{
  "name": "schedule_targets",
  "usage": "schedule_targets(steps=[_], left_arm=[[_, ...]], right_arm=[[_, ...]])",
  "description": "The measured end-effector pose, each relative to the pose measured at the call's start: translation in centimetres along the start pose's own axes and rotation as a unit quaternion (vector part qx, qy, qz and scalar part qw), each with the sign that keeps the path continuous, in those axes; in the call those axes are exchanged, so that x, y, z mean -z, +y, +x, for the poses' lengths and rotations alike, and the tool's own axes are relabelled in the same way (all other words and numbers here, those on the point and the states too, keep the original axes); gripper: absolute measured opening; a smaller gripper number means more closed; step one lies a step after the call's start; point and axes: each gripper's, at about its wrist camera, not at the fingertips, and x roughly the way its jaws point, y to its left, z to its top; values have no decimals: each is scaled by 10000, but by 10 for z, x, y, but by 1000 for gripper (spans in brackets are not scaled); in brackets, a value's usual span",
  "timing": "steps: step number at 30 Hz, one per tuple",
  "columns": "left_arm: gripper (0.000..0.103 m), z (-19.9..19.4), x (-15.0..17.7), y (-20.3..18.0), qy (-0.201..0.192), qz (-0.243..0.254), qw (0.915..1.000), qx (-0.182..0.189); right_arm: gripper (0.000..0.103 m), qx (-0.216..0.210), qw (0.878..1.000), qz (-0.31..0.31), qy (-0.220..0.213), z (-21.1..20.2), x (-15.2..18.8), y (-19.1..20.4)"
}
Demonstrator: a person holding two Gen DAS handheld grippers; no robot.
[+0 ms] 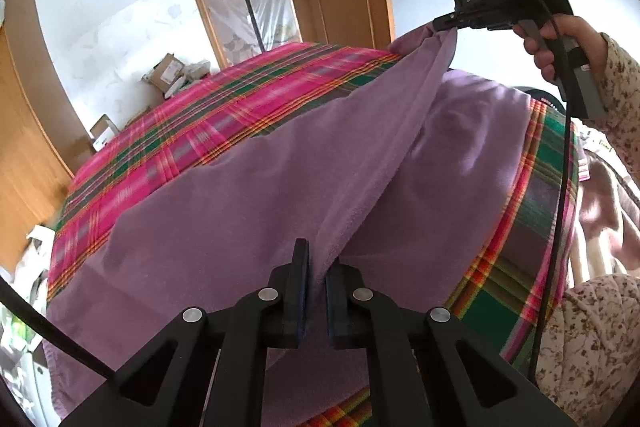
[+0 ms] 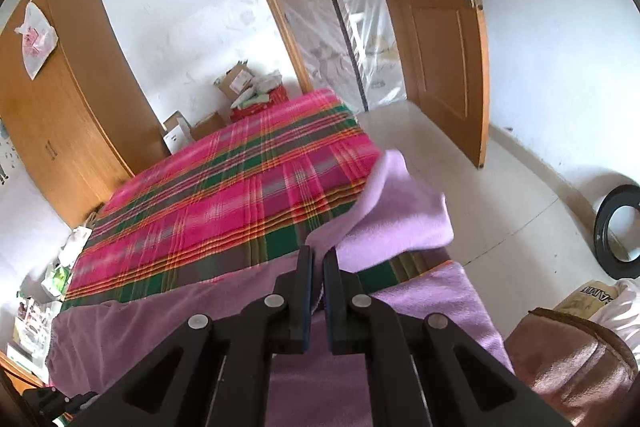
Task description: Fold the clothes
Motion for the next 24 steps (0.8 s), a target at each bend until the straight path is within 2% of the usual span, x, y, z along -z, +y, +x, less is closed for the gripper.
schedule_targets(steps=[10, 24], left_arm=[[7, -14, 9, -8, -73, 17, 10000, 50], [7, -4, 25, -18, 137, 111, 9998, 106]], right_arm=[[5, 125, 9997, -45, -215, -30, 22, -7], [5, 345, 9989, 307, 9, -24, 69, -38]])
